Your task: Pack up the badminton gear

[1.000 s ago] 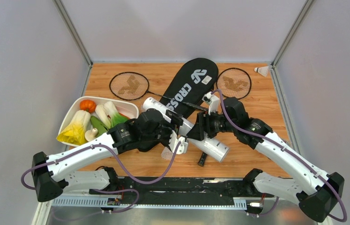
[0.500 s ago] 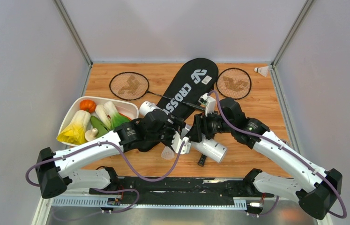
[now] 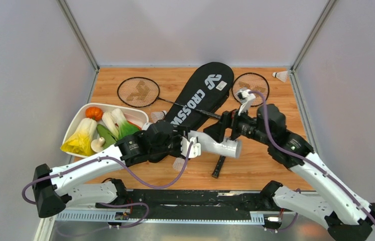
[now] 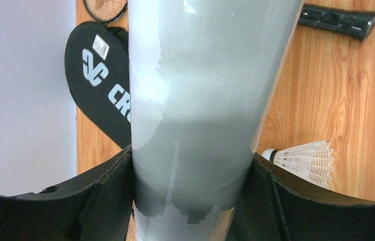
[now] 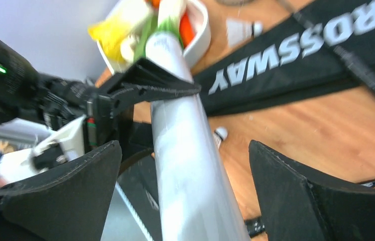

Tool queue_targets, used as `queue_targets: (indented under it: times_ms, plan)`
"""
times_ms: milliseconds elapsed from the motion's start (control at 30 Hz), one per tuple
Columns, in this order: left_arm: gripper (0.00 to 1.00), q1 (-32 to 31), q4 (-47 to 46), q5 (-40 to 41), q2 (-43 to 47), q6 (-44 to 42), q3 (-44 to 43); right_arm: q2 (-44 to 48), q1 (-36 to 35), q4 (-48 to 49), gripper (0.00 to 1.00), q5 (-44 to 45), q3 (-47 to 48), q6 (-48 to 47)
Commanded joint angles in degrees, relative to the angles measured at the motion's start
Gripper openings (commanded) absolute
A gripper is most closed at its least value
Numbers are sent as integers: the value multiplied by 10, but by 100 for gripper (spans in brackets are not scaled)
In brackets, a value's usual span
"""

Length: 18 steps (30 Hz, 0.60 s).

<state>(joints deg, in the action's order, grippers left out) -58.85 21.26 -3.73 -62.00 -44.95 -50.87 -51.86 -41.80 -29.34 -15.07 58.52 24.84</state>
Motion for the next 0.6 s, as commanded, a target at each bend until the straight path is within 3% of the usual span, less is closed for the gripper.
queue_targets:
  times_ms: [0,167,267,400,567]
  plan:
    - [44,3,-44,50,51,98,1,72,2,49,100,122,43,27]
    - [45,4,-37,133,92,182,6,148,1,114,99,172,13,63]
    - [47,7,-32,173,129,224,19,170,1,129,88,179,-2,70]
    - [47,7,-43,160,198,251,63,176,1,130,74,175,-21,80]
    - [48,7,-43,154,238,263,84,150,2,130,67,137,-23,98]
